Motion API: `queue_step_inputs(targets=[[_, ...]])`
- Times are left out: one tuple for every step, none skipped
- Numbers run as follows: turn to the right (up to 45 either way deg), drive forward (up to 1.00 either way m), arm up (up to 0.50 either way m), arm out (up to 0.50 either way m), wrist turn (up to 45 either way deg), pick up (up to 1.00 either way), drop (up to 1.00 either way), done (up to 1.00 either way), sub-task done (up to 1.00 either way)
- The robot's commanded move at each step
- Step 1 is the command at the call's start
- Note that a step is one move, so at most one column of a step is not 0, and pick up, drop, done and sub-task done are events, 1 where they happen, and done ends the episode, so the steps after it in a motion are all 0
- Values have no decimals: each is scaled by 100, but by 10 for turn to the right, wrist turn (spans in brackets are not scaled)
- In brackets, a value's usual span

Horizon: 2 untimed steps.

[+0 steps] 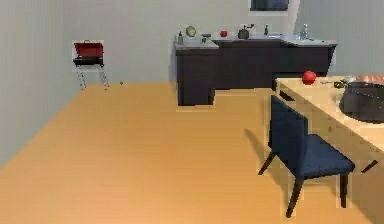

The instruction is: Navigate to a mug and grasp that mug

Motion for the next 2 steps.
queue_step_inputs(targets=[[0,100,0,0,0,0,0,0,0],[-60,0,0,0,0,0,0,0,0]])
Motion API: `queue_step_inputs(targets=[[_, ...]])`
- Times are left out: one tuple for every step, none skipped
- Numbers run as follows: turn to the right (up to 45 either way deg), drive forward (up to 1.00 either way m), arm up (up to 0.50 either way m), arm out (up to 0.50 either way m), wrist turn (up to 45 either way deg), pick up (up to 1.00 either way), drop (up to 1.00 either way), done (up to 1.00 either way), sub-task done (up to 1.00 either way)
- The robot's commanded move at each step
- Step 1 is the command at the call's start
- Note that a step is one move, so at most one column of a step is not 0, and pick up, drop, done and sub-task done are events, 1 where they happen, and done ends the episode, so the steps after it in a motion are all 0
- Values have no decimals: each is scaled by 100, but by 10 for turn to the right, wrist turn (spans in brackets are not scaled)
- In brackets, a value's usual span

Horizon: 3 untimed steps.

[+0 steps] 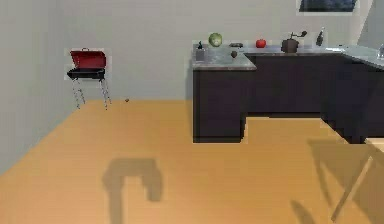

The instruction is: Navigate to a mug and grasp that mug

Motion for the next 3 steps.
queue_step_inputs(targets=[[0,10,0,0,0,0,0,0,0],[-90,0,0,0,0,0,0,0,0],[-30,0,0,0,0,0,0,0,0]])
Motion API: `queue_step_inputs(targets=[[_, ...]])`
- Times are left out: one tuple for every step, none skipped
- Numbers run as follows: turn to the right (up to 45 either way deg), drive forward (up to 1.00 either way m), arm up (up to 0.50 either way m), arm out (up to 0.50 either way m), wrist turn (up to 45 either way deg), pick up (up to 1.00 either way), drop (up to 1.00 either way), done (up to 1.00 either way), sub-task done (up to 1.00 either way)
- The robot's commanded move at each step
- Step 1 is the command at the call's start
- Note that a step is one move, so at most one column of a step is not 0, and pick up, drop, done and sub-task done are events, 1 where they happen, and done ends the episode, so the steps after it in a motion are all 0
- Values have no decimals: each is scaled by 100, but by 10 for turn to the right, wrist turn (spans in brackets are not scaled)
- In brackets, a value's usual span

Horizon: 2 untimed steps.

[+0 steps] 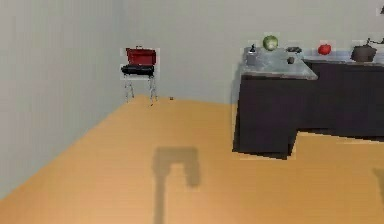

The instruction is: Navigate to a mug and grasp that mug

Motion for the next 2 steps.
queue_step_inputs(targets=[[450,0,0,0,0,0,0,0,0],[120,0,0,0,0,0,0,0,0]])
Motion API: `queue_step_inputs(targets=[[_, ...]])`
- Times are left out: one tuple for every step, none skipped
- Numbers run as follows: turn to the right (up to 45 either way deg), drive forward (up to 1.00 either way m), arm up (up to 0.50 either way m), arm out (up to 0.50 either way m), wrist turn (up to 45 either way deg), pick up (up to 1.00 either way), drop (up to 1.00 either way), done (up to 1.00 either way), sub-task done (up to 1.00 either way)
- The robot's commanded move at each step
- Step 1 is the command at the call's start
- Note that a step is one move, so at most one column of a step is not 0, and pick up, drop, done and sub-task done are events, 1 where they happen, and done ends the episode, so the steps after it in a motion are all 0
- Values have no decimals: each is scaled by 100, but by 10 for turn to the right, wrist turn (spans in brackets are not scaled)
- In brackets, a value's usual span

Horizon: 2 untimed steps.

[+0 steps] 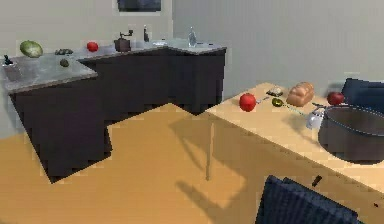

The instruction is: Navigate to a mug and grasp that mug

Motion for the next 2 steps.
queue_step_inputs(targets=[[0,100,0,0,0,0,0,0,0],[0,15,0,0,0,0,0,0,0]])
